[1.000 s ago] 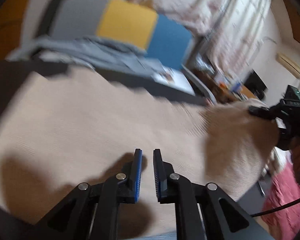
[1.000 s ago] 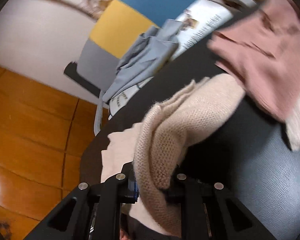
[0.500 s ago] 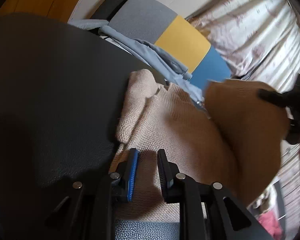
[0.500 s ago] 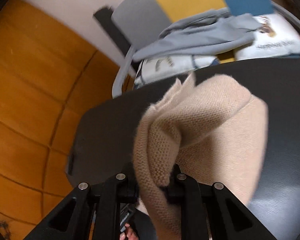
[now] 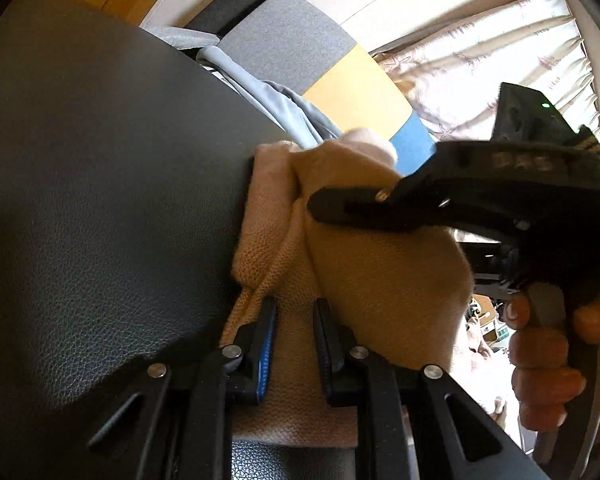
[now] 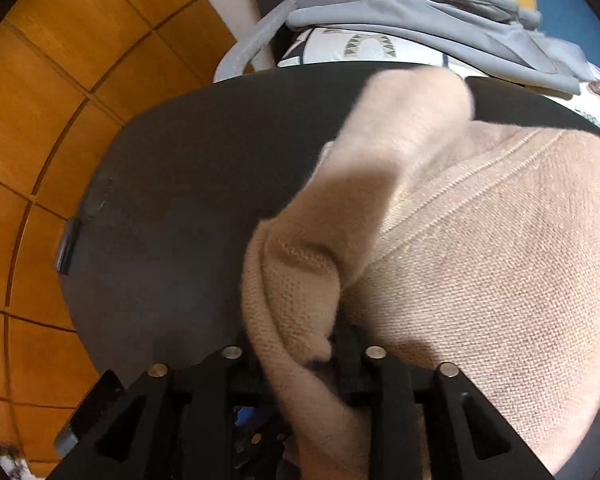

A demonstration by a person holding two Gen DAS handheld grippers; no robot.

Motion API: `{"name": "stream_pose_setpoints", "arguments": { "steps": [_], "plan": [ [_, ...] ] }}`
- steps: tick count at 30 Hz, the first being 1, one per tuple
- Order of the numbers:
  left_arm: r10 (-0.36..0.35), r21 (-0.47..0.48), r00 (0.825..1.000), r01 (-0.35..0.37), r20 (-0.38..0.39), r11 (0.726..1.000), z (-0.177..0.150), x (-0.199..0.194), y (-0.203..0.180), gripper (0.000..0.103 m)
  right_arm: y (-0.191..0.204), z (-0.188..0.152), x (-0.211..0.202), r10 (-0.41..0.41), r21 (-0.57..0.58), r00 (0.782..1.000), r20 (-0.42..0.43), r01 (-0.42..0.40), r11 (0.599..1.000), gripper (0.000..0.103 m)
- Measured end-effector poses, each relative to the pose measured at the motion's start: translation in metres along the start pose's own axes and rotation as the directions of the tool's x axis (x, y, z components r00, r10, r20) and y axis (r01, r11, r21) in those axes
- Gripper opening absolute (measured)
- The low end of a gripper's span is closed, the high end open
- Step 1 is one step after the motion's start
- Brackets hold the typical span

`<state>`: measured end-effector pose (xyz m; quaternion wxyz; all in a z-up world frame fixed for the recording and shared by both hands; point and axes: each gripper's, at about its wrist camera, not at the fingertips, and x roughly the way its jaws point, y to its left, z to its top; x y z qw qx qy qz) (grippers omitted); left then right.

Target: Fold clothes

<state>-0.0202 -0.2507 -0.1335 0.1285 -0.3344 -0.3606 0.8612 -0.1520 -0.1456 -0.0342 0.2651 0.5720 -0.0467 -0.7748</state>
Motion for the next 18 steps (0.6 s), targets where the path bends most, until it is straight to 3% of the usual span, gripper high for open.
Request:
{"name": "stream_pose_setpoints", "arguments": {
  "steps": [3,5,7,10,12,15,17,18],
  "plan": [
    [-0.003,-0.02,1.0,0.003,0.006,1.0,0.001,-0.004,0.001,0.018,-0.001,-0.005,-0.029,0.12,0.019,0.992,0.038,-0.121,0.992,0.047],
    [-0.008,-0.023,1.0,0.008,0.006,1.0,-0.001,-0.011,0.003,0.019,-0.008,-0.011,-0.059,0.23,0.015,0.967,0.109,-0.233,0.972,0.052],
    [-0.015,-0.038,1.0,0.015,0.009,0.999,-0.003,-0.018,0.006,0.019,-0.021,-0.021,-0.089,0.285,-0.003,0.937,0.204,-0.29,0.957,0.055],
    [-0.021,-0.069,0.999,0.023,0.032,0.997,-0.006,-0.031,0.013,0.021,-0.046,-0.038,-0.11,0.193,-0.026,0.94,0.281,-0.194,0.981,0.055],
    [-0.028,-0.096,0.999,0.032,0.045,0.995,-0.006,-0.039,0.018,0.024,-0.055,-0.053,-0.104,0.147,-0.07,0.958,0.246,-0.134,0.989,0.04],
    [-0.051,-0.167,0.996,0.062,0.068,0.984,-0.009,-0.053,0.027,0.027,-0.059,-0.081,-0.097,0.079,-0.174,0.975,0.208,-0.043,0.984,0.037],
    [-0.084,-0.233,0.992,0.105,0.096,0.967,-0.01,-0.063,0.033,0.032,-0.058,-0.105,-0.102,0.011,-0.306,0.969,0.246,0.067,0.95,0.043],
    [-0.104,-0.261,0.988,0.131,0.114,0.956,-0.009,-0.067,0.034,0.037,-0.055,-0.121,-0.104,-0.036,-0.378,0.958,0.285,0.147,0.914,0.056]
  ]
}}
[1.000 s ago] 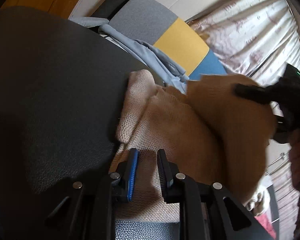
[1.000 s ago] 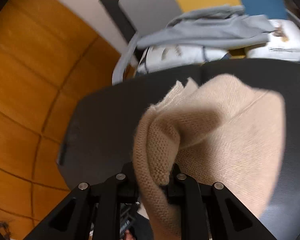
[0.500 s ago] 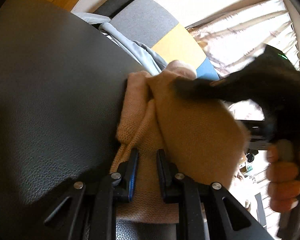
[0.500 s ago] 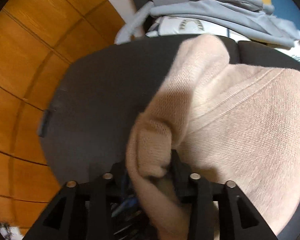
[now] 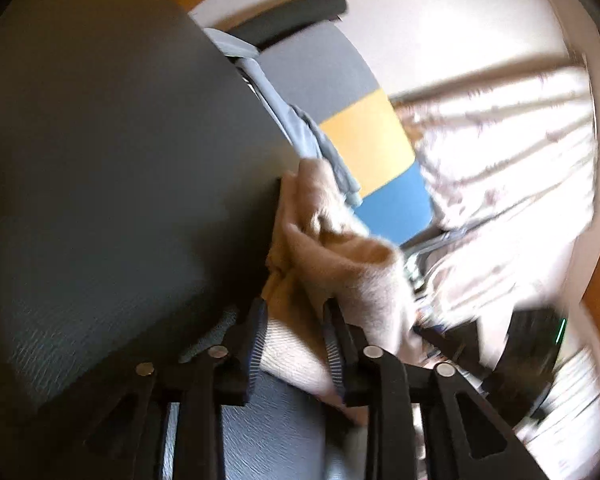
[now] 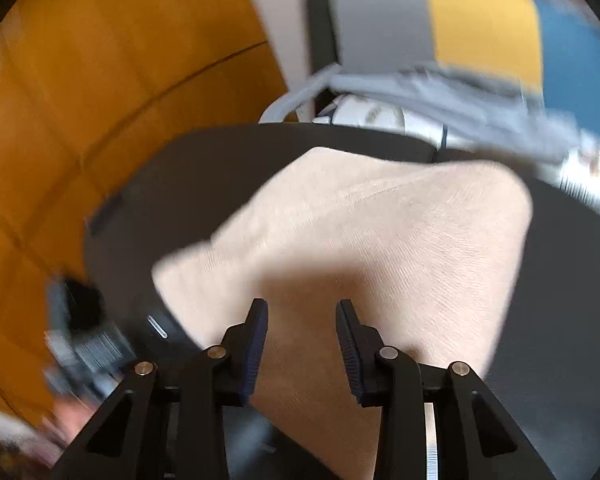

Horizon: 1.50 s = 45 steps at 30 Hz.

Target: Fold clothes

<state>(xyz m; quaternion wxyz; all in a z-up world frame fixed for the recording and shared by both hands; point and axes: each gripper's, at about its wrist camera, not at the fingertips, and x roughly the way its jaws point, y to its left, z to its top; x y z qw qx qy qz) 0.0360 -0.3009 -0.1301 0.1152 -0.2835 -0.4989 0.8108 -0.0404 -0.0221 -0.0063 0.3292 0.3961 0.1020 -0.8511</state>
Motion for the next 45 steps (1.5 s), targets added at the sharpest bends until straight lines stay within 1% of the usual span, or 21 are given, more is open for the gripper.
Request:
{"name": "stream_pose_setpoints", "arguments": {
  "steps": [2,7,9,13,15,16,17,19,20,21,24,26,29,30,35,38,40,41,42,44,45],
  "plan": [
    [-0.046,-0.052,0.999,0.047,0.026,0.998,0.004,-0.005,-0.002,0.045,0.012,-0.025,-0.014,-0.104,-0.156,0.994,0.042,0.109,0.982,0.068],
    [-0.135,-0.057,0.99,0.137,0.036,0.989,0.013,-0.009,-0.024,0.056,0.035,-0.081,-0.036,-0.213,-0.351,0.974,0.073,0.225,0.909,0.068],
    [-0.097,0.009,0.995,0.097,0.015,0.995,0.013,-0.005,-0.037,0.071,0.036,-0.09,-0.034,-0.227,-0.397,0.971,0.076,0.239,0.886,0.068],
    [0.031,0.114,0.996,-0.022,-0.079,0.993,0.016,0.026,-0.056,0.072,0.045,-0.104,-0.026,-0.222,-0.44,0.97,0.095,0.241,0.865,0.062],
    [0.086,0.129,0.99,-0.071,-0.114,0.989,0.019,0.044,-0.06,0.071,0.054,-0.1,-0.011,-0.27,-0.484,0.955,0.121,0.294,0.824,0.059],
    [0.103,0.13,0.988,-0.088,-0.114,0.988,0.018,0.048,-0.059,0.07,0.058,-0.092,0.003,-0.301,-0.505,0.944,0.133,0.326,0.799,0.058],
    [0.115,0.129,0.987,-0.1,-0.115,0.987,0.017,0.051,-0.058,0.06,0.06,-0.09,0.011,-0.332,-0.531,0.933,0.141,0.354,0.77,0.053],
    [0.113,0.115,0.985,-0.098,-0.133,0.989,0.013,0.055,-0.057,0.036,0.06,-0.096,0.02,-0.384,-0.565,0.909,0.162,0.405,0.719,0.025],
    [0.1,0.1,0.985,-0.087,-0.143,0.991,0.014,0.058,-0.058,0.014,0.058,-0.097,0.023,-0.419,-0.574,0.891,0.176,0.438,0.691,0.015],
    [0.087,0.103,0.986,-0.073,-0.141,0.992,0.009,0.053,-0.06,0.008,0.054,-0.096,0.015,-0.434,-0.555,0.878,0.204,0.468,0.687,0.015],
    [0.07,0.184,0.99,-0.047,-0.118,0.982,-0.012,0.042,-0.078,0.009,0.042,-0.088,-0.013,-0.463,-0.475,0.836,0.295,0.549,0.687,0.014],
    [0.078,0.25,0.991,-0.049,-0.108,0.967,-0.022,0.041,-0.093,0.01,0.035,-0.084,-0.025,-0.458,-0.451,0.828,0.325,0.561,0.694,0.014],
    [0.196,0.303,0.972,-0.15,-0.127,0.941,-0.038,0.051,-0.082,0.009,0.026,-0.095,-0.017,-0.438,-0.49,0.862,0.254,0.506,0.71,0.014],
    [0.221,0.303,0.966,-0.173,-0.133,0.937,-0.045,0.049,-0.073,0.009,0.025,-0.105,-0.013,-0.441,-0.51,0.865,0.24,0.499,0.701,0.014],
    [0.186,0.272,0.973,-0.144,-0.134,0.951,-0.064,0.025,-0.048,0.01,0.018,-0.129,0.007,-0.457,-0.546,0.873,0.168,0.469,0.694,0.015],
    [0.146,0.237,0.979,-0.108,-0.146,0.966,-0.063,0.021,-0.037,0.013,0.01,-0.127,0.002,-0.413,-0.518,0.899,0.147,0.425,0.742,0.019],
    [0.084,0.152,0.983,-0.059,-0.163,0.987,-0.058,0.018,-0.027,0.015,0.004,-0.126,-0.009,-0.371,-0.504,0.917,0.144,0.391,0.77,0.03],
    [0.064,0.12,0.985,-0.045,-0.16,0.992,-0.055,0.015,-0.023,0.016,0.0,-0.127,-0.018,-0.354,-0.498,0.925,0.141,0.375,0.782,0.039],
    [0.05,0.096,0.987,-0.036,-0.152,0.995,-0.052,0.011,-0.021,0.018,-0.003,-0.128,-0.026,-0.337,-0.492,0.931,0.139,0.36,0.793,0.041],
    [0.098,0.118,0.993,-0.089,-0.068,0.989,-0.046,-0.015,-0.022,0.018,-0.018,-0.129,-0.057,-0.231,-0.397,0.965,0.123,0.261,0.88,0.039],
    [0.127,0.134,0.992,-0.123,-0.019,0.983,-0.042,-0.029,-0.023,0.018,-0.026,-0.124,-0.072,-0.21,-0.335,0.969,0.131,0.242,0.911,0.038]
  ]
}}
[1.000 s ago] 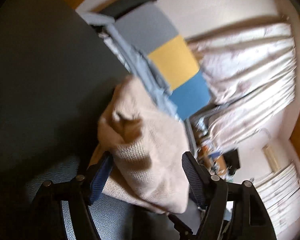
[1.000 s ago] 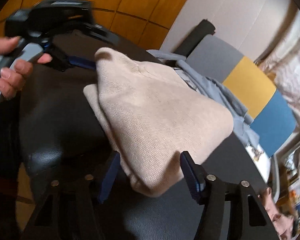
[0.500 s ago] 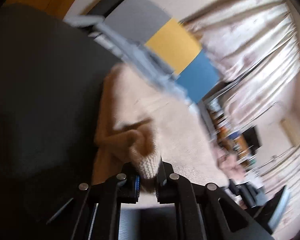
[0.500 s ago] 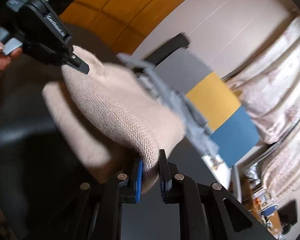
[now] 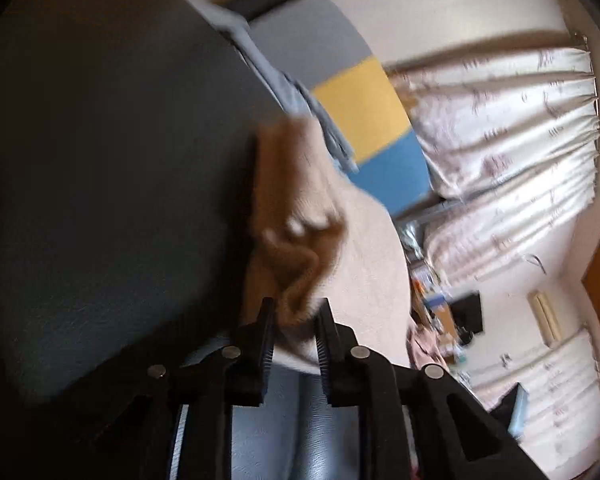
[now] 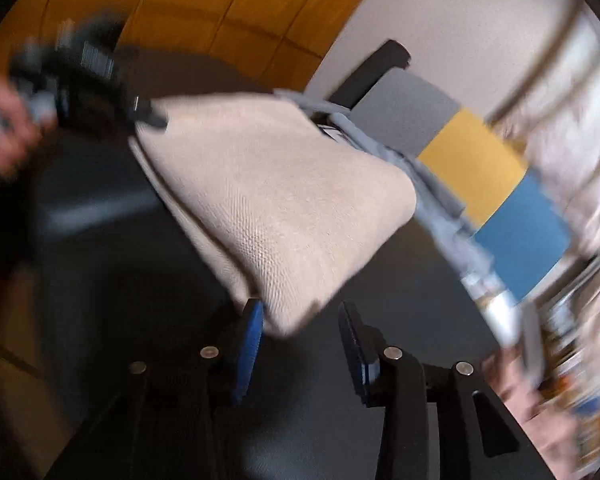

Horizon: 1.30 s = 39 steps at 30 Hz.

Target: Fold clothes

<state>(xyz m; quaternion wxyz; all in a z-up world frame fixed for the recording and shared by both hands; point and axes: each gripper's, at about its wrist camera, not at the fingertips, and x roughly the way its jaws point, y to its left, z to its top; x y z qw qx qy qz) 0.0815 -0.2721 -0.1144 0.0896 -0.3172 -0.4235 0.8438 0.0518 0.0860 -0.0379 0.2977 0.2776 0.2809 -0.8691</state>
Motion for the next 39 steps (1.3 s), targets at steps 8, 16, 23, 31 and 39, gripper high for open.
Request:
{"name": "stream_pose_setpoints", "arguments": {
  "steps": [8,16,23,31,39],
  "plan": [
    [0.055,0.419,0.998,-0.057,0.017,0.906,0.036,0.035,-0.109,0.019,-0.061,0.064,0.038,0.062,0.371,0.998,0.004,-0.059,0.927,0.038],
    [0.387,0.589,0.922,-0.309,-0.006,0.747,0.03,0.133,-0.115,0.019,-0.053,0.108,0.131,0.026,0.344,0.997,-0.066,-0.002,0.939,0.039],
    [0.331,0.513,0.944,-0.291,0.014,0.808,0.016,0.107,-0.075,0.02,-0.039,0.108,0.156,0.128,0.237,0.986,-0.103,-0.101,0.966,0.042],
    [0.251,0.542,0.964,-0.256,0.084,0.8,0.012,0.068,-0.101,0.02,-0.052,0.104,0.094,0.221,0.362,0.974,0.041,-0.221,0.906,0.041],
    [0.309,0.614,0.951,-0.253,0.014,0.748,-0.04,0.067,-0.084,0.02,0.003,0.062,0.08,0.232,0.26,0.97,-0.075,-0.205,0.943,0.034]
  ]
}}
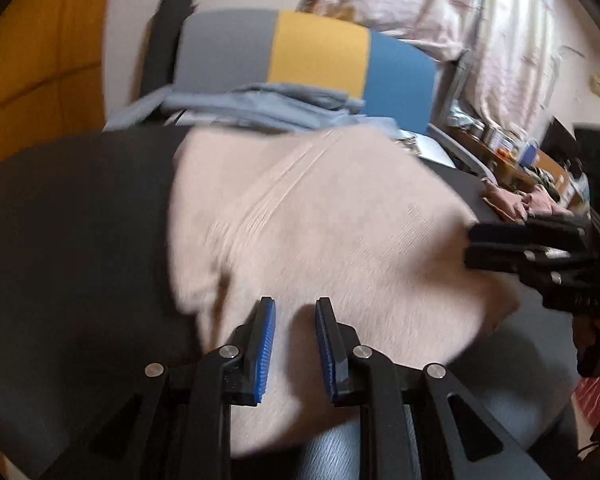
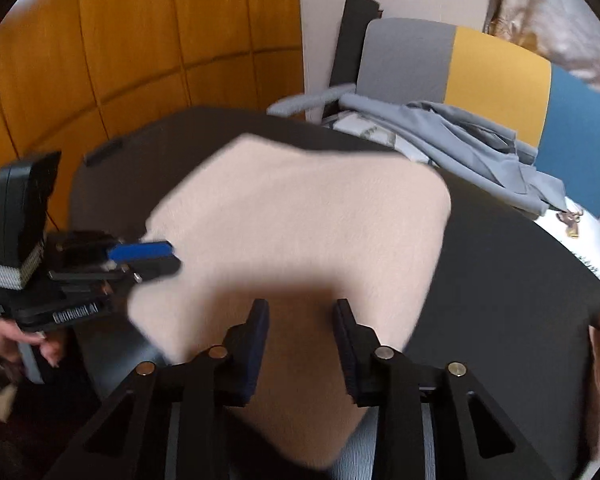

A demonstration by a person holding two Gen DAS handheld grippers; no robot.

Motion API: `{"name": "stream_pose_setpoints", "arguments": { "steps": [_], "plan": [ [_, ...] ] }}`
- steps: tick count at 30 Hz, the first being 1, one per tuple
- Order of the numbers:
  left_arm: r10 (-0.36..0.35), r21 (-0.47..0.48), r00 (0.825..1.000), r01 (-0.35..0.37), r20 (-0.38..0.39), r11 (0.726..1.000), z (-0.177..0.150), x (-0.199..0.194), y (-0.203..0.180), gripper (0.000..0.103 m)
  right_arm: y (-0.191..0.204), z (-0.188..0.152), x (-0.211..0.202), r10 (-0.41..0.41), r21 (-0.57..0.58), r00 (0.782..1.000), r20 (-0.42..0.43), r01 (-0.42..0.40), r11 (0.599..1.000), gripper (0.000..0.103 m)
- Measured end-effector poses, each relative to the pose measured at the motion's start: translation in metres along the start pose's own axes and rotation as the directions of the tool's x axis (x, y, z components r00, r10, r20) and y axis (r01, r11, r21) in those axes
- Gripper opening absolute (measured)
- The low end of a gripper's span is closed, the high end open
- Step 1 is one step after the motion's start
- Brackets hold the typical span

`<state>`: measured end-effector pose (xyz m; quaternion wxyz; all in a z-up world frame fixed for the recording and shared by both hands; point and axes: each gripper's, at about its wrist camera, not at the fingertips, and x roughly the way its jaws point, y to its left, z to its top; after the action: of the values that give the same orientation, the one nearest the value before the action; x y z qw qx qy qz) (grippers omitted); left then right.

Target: Fold clothes

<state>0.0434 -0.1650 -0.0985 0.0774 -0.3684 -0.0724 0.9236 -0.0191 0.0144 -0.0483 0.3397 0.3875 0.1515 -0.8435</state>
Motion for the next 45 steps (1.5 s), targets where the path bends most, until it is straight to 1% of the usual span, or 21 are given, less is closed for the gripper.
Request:
{"name": "stream_pose_setpoints", "arguments": {
  "steps": [2,4,6,9,10,11,12,13,14,15,17,21,23,26,28,32,35,39,40,43,45],
  "plan": [
    [-0.015,-0.016,1.0,0.016,0.023,1.0,-0.011,-0.004,0.005,0.02,0.001,-0.018,0.008,-0.036,-0.004,0.999,-0.038,0.036,0.999,0.033],
    [-0.031,-0.026,0.999,0.032,0.034,0.999,-0.017,-0.008,0.009,0.02,-0.004,-0.032,0.011,-0.04,0.039,0.999,0.004,0.04,0.998,0.034],
    [-0.047,-0.027,0.999,0.047,0.023,0.999,-0.014,-0.008,0.011,0.02,-0.013,-0.028,0.012,-0.001,0.087,1.0,-0.008,0.002,0.996,0.036],
    [-0.121,-0.111,0.993,0.119,-0.006,0.987,-0.003,-0.021,0.028,0.02,-0.029,-0.019,0.006,0.057,0.163,0.998,-0.009,-0.055,0.985,0.04],
    [-0.129,-0.141,0.992,0.129,0.004,0.982,0.002,-0.027,0.036,0.02,-0.037,-0.015,-0.003,0.071,0.191,0.997,0.008,-0.071,0.979,0.044],
    [-0.12,-0.176,0.992,0.123,0.027,0.977,0.009,-0.034,0.047,0.021,-0.044,-0.011,-0.012,0.085,0.218,0.996,0.025,-0.088,0.972,0.062],
    [-0.107,-0.212,0.993,0.114,0.045,0.971,0.017,-0.038,0.057,0.027,-0.051,-0.007,-0.02,0.098,0.246,0.994,0.043,-0.105,0.964,0.082],
    [-0.097,-0.242,0.994,0.107,0.052,0.964,0.027,-0.039,0.066,0.028,-0.061,-0.002,-0.028,0.09,0.281,0.993,0.071,-0.106,0.954,0.087],
    [-0.087,-0.27,0.995,0.099,0.056,0.958,0.038,-0.038,0.076,0.034,-0.07,0.005,-0.031,0.089,0.311,0.992,0.085,-0.111,0.944,0.089],
    [-0.071,-0.28,0.997,0.08,0.04,0.957,0.048,-0.033,0.083,0.047,-0.079,0.011,-0.034,0.089,0.339,0.991,0.095,-0.117,0.934,0.089],
    [-0.061,-0.278,0.998,0.053,-0.018,0.959,0.064,-0.016,0.092,0.065,-0.096,0.024,-0.023,0.11,0.379,0.992,0.062,-0.126,0.917,0.09],
    [-0.129,-0.273,0.983,0.09,-0.129,0.958,0.084,0.02,0.101,0.076,-0.123,0.037,0.001,0.166,0.473,0.986,0.002,-0.147,0.869,0.09],
    [-0.14,-0.281,0.978,0.092,-0.153,0.955,0.087,0.03,0.105,0.086,-0.137,0.036,0.02,0.219,0.541,0.976,-0.013,-0.178,0.822,0.09],
    [-0.19,-0.331,0.97,0.13,-0.154,0.934,0.088,0.039,0.112,0.087,-0.143,0.024,0.032,0.298,0.627,0.955,0.019,-0.243,0.74,0.091],
    [-0.233,-0.361,0.96,0.165,-0.154,0.918,0.087,0.046,0.115,0.087,-0.145,0.019,0.042,0.337,0.648,0.941,0.031,-0.275,0.71,0.093],
    [-0.286,-0.379,0.938,0.197,-0.194,0.904,0.083,0.064,0.115,0.088,-0.147,0.013,0.058,0.391,0.682,0.919,0.049,-0.316,0.659,0.094],
    [-0.362,-0.422,0.905,0.246,-0.222,0.873,0.078,0.079,0.118,0.087,-0.149,0.008,0.069,0.427,0.708,0.902,0.071,-0.347,0.615,0.094],
    [-0.417,-0.455,0.889,0.296,-0.192,0.84,0.079,0.084,0.124,0.088,-0.151,0.004,0.077,0.477,0.718,0.867,0.146,-0.425,0.551,0.094],
    [-0.431,-0.475,0.883,0.304,-0.184,0.826,0.079,0.086,0.126,0.088,-0.149,0.003,0.079,0.485,0.715,0.86,0.155,-0.437,0.546,0.094],
    [-0.46,-0.526,0.872,0.317,-0.165,0.79,0.08,0.09,0.133,0.088,-0.14,0.002,0.075,0.496,0.692,0.854,0.155,-0.452,0.562,0.094],
    [-0.458,-0.511,0.871,0.317,-0.176,0.799,0.082,0.092,0.13,0.088,-0.135,0.005,0.076,0.493,0.677,0.858,0.145,-0.45,0.582,0.096]
  ]
}}
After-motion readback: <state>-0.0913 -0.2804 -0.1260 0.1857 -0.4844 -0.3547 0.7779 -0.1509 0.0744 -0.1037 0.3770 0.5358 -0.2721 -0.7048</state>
